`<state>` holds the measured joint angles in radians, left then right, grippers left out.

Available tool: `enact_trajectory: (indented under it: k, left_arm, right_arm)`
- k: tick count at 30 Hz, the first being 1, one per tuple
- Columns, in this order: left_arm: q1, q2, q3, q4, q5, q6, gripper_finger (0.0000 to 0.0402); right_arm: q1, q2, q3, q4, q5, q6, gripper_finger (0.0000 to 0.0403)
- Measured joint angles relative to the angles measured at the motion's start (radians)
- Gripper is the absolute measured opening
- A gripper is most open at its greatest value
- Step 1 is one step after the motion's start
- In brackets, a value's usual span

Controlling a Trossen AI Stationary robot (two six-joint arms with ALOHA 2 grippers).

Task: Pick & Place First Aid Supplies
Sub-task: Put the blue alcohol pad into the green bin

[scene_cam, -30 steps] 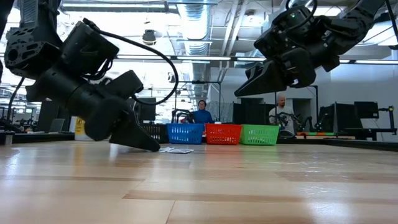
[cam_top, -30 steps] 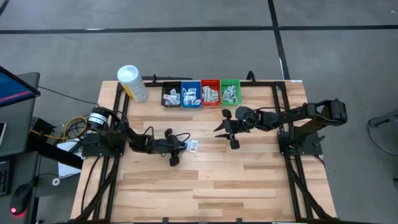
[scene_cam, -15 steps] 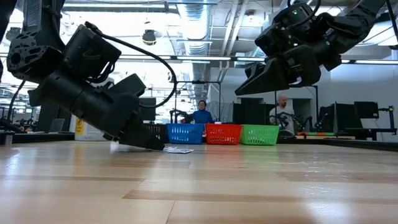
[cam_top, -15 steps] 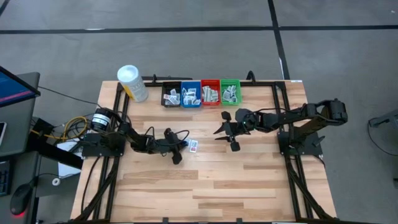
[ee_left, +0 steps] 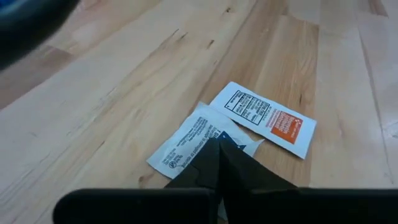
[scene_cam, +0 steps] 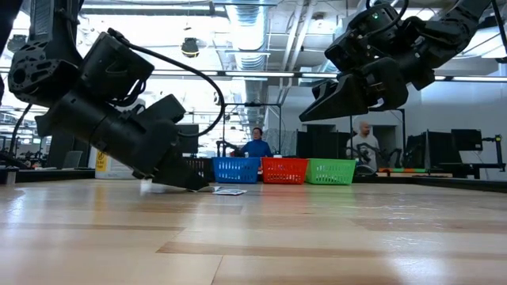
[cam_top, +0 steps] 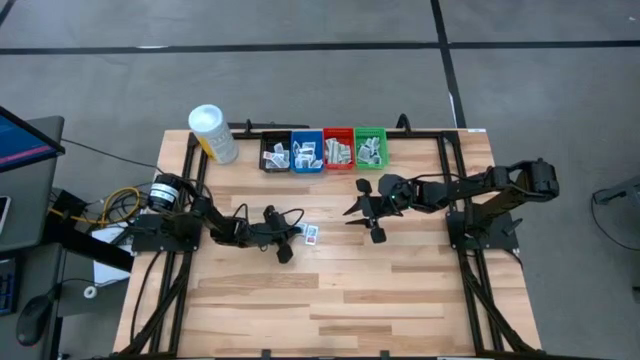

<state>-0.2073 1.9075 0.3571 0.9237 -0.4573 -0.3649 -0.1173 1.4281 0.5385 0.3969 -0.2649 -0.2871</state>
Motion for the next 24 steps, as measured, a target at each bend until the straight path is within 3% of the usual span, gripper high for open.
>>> enact_trajectory:
  k: [6,17,24]
  left_arm:
    - [-0.004,0.007,0.014,0.077,-0.006,0.08,0.0004]
    - [-0.051,0.008,0.159,0.082,0.005,0.274,0.0004]
    - [-0.049,0.007,0.171,0.088,-0.003,0.283,0.0005]
  right_arm:
    - [0.0,0.0,0.0,0.0,0.0,0.0,0.0118]
    - [0.0,0.0,0.0,-0.004,0.0,0.0,0.0118]
    - [0.0,0.0,0.0,-0.003,0.0,0.0,0.0118]
